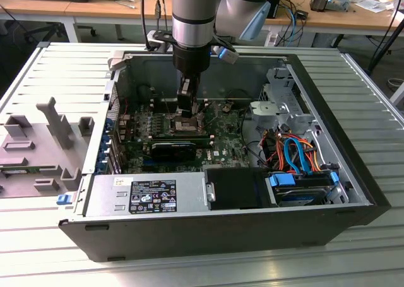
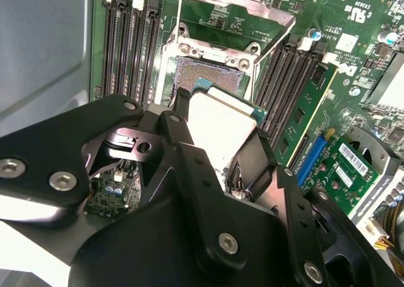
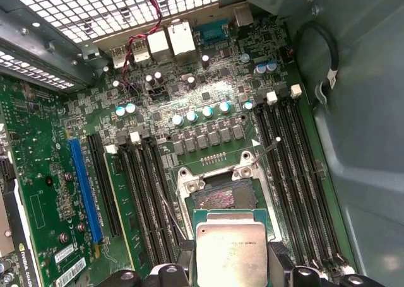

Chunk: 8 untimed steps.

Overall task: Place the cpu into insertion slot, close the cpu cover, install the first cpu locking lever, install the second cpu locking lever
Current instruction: 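Place the cpu into insertion slot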

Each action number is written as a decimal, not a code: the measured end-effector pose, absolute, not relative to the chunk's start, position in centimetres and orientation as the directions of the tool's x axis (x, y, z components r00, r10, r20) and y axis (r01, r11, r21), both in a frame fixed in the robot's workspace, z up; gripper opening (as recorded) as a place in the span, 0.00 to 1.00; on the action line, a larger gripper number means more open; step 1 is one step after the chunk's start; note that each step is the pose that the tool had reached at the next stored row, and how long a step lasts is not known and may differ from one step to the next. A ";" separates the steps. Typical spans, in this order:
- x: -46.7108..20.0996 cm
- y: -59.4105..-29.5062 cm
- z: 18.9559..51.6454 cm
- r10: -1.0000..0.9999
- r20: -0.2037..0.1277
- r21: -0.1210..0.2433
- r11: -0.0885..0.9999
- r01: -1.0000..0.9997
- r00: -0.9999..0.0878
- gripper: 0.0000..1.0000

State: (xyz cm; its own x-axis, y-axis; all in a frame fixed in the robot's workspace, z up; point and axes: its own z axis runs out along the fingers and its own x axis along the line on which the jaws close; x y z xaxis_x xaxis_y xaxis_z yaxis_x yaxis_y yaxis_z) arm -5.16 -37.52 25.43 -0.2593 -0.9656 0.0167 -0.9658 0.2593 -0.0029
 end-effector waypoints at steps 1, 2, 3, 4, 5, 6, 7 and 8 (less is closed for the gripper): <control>-5.2 -37.5 25.4 -0.966 0.017 -0.003 0.258 -0.966 -0.258 0.54; -5.2 -37.5 25.4 -0.966 0.017 -0.003 0.257 -0.966 -0.257 0.54; -5.2 -37.5 25.4 -0.967 0.017 -0.003 0.256 -0.967 -0.256 0.54; -5.2 -37.5 25.4 -0.967 0.017 -0.003 0.255 -0.967 -0.255 0.54; -5.2 -37.5 25.4 -0.967 0.017 -0.003 0.253 -0.967 -0.253 0.54; -5.2 -37.5 25.4 -0.968 0.017 -0.003 0.252 -0.968 -0.252 0.54; -5.2 -37.5 25.4 -0.968 0.017 -0.003 0.250 -0.968 -0.250 0.54; -5.2 -37.5 25.4 -0.968 0.017 -0.003 0.249 -0.969 -0.249 0.54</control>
